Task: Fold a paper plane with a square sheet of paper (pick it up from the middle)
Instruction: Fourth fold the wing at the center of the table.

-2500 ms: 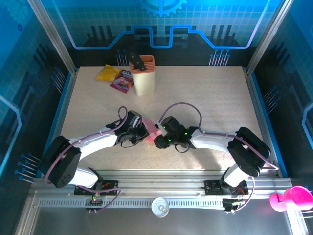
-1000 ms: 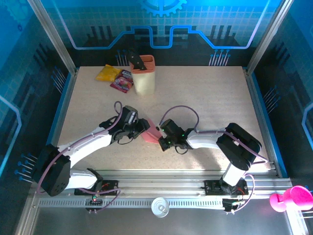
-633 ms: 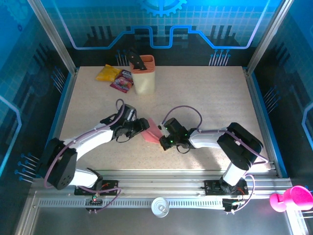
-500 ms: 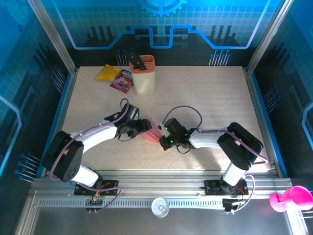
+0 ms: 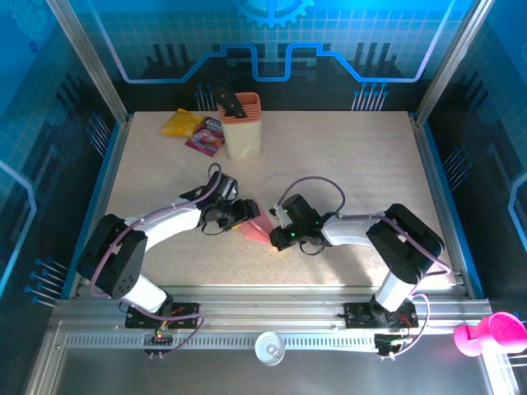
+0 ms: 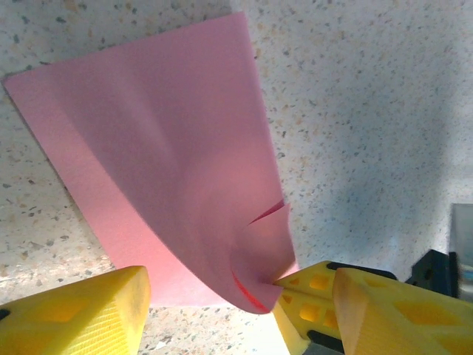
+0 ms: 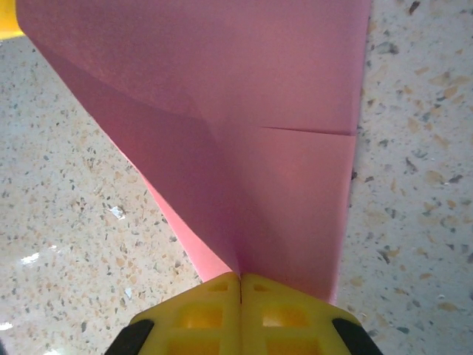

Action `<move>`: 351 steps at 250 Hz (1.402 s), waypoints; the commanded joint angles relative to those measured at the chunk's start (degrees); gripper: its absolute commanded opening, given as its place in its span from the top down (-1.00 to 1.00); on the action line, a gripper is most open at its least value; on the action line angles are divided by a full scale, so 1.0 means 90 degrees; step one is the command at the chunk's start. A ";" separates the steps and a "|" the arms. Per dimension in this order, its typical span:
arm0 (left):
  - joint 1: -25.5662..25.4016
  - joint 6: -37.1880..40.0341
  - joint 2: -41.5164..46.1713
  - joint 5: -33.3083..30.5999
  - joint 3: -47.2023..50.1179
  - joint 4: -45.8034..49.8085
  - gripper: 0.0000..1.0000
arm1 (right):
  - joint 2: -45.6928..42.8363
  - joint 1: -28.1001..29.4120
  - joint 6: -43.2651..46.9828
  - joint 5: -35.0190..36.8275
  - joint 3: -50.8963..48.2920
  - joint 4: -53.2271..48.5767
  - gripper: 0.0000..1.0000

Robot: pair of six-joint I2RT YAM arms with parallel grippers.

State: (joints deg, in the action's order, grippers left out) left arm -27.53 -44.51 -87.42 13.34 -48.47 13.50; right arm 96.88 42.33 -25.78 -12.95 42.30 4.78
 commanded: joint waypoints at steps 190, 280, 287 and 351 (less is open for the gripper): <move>0.0018 0.0043 0.0304 -0.0040 0.0418 -0.0382 -0.36 | 0.0355 -0.0707 -0.0919 -0.1704 -0.0129 0.0398 1.00; 0.0012 0.0122 0.0435 -0.0183 0.0521 -0.0386 -0.37 | 0.0730 -0.0860 -0.1371 -0.2310 0.0074 0.0329 1.00; 0.0012 0.0120 0.0436 -0.0177 0.0522 -0.0381 -0.37 | 0.0792 -0.0873 -0.1411 -0.2321 0.0072 0.0324 1.00; 0.0012 0.0165 0.0484 -0.0241 0.0549 -0.0347 -0.37 | 0.1097 -0.1067 -0.1943 -0.2683 -0.0097 0.0828 1.00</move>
State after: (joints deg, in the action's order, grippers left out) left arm -27.53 -44.56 -84.62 12.23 -44.71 10.17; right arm 103.81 33.50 -39.97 -35.31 42.48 9.87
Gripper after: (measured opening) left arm 0.685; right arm 0.061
